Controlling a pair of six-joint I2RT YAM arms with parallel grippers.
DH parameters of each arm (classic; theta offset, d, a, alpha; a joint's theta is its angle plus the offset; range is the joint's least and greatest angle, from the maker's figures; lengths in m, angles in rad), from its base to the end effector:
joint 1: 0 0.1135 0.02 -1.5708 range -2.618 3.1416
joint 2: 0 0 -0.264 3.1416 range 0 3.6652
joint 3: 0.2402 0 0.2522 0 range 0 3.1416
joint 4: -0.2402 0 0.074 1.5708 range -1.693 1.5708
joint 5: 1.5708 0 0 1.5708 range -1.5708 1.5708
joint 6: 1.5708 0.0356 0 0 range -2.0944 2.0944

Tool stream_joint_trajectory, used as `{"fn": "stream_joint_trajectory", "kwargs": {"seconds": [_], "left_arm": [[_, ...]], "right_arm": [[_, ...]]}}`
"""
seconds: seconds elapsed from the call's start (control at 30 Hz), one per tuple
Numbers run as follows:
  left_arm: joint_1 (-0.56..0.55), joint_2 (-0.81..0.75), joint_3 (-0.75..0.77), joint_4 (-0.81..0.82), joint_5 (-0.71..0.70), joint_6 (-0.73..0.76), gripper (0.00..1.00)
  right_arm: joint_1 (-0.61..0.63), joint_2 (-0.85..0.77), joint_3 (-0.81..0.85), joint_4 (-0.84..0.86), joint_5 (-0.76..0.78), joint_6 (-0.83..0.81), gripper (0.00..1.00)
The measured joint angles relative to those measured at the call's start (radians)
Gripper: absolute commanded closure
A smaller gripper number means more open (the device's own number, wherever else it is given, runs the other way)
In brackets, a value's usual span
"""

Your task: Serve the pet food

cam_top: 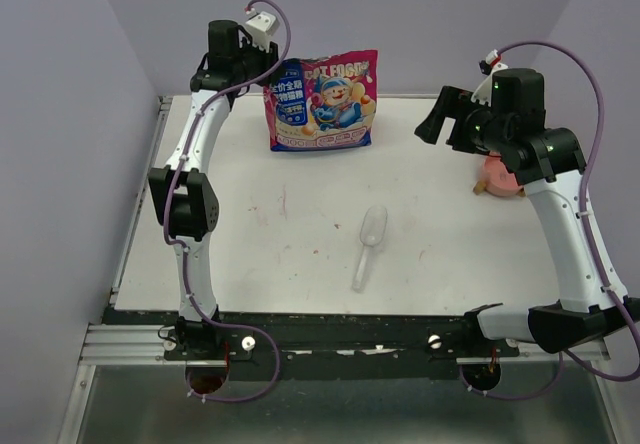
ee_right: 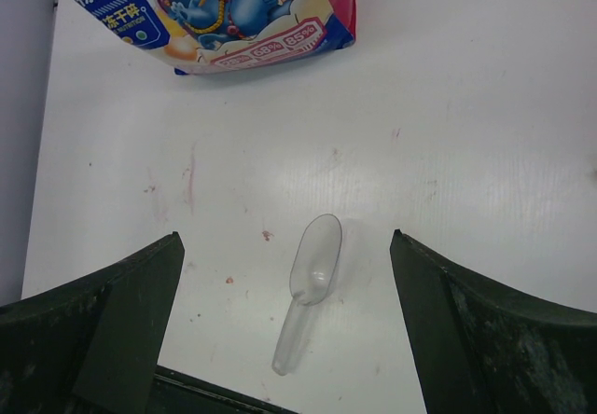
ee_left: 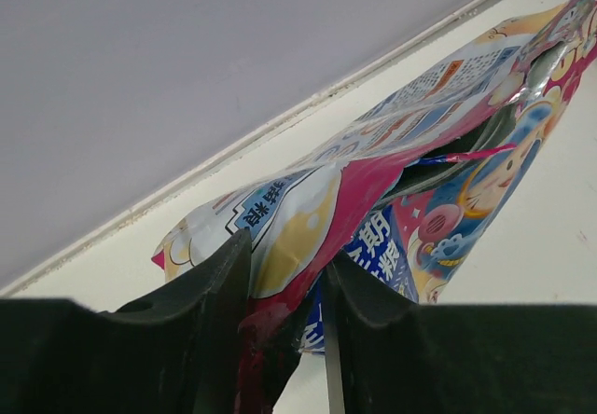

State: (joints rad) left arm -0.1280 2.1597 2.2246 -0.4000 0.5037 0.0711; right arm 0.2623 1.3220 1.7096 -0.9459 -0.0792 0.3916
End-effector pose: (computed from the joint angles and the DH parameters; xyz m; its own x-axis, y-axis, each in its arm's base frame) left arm 0.5002 -0.0817 0.3742 -0.2853 0.0994 -0.9533 0.5856 0.8054 -0.0912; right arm 0.2426 0.0681 0.4595 -0.5963 0.2339 -0.7680 -0.1035 0.9262 0.3625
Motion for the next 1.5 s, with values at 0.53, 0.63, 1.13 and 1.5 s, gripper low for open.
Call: {"fn": "stream_joint_trajectory", "kwargs": {"seconds": [0.53, 0.63, 1.13, 1.5], "left_arm": [[-0.053, -0.051, -0.097, 0.031, -0.116, 0.052, 1.0], [-0.064, -0.066, -0.116, 0.032, -0.15, 0.05, 1.0], [-0.103, -0.358, -0.444, -0.034, -0.256, -0.187, 1.0], [-0.196, -0.746, -0.872, -0.116, -0.362, -0.473, 1.0]], "right_arm": [[0.0, 0.0, -0.008, 0.0, 0.007, 0.0, 0.0], [0.0, 0.0, -0.013, -0.001, 0.011, -0.001, 0.0], [0.008, 0.119, -0.027, -0.01, 0.047, 0.159, 0.0], [0.197, 0.316, 0.011, -0.014, -0.003, 0.319, 0.0]]}}
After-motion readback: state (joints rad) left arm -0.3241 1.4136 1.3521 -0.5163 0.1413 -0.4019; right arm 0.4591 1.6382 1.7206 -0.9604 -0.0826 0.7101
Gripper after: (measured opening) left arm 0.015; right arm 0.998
